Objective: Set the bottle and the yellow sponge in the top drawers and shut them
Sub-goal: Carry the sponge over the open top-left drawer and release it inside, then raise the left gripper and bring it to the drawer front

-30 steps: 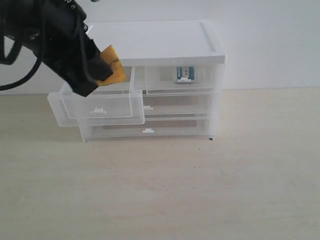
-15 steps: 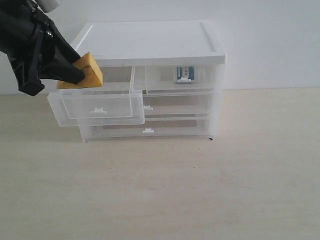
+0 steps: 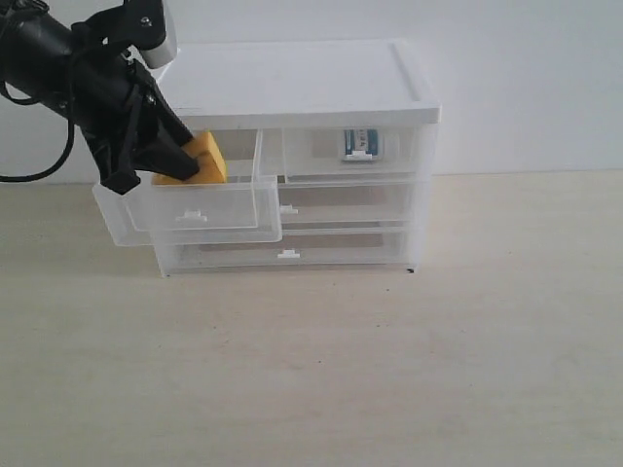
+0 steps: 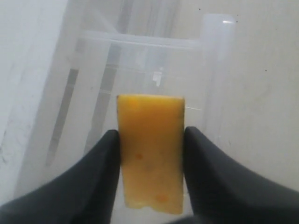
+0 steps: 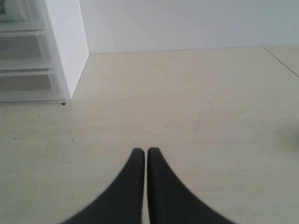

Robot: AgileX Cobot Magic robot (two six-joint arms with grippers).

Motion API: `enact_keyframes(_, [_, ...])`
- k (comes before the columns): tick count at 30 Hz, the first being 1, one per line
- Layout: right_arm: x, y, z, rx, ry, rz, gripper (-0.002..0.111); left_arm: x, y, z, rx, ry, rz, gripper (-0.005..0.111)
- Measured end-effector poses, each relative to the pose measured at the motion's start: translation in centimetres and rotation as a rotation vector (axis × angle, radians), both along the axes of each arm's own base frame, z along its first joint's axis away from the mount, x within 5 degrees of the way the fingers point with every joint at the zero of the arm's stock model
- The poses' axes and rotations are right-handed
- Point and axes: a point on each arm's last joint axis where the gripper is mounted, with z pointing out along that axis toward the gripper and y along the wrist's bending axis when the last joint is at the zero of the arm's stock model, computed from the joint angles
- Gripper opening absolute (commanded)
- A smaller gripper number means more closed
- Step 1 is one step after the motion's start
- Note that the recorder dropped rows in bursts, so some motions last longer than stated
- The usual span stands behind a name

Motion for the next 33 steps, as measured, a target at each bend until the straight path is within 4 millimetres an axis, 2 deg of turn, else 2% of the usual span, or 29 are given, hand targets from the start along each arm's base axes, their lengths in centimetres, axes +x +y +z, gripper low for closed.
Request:
enact_keyframes(12, [0.0, 0.0, 0.0, 0.0, 0.0, 0.0, 0.0, 1.2, -0.2, -1.1, -0.01, -0.027, 0.034, 0.006])
enact_keyframes(22, [0.0, 0.0, 0.0, 0.0, 0.0, 0.0, 0.0, 1.3, -0.1, -0.9, -0.013, -0.037, 0.04, 0.049])
enact_keyframes(33, [0.0, 0.0, 0.0, 0.0, 0.0, 0.0, 0.0, 1.8, -0.1, -0.7, -0.034, -0.077, 0.088, 0.052])
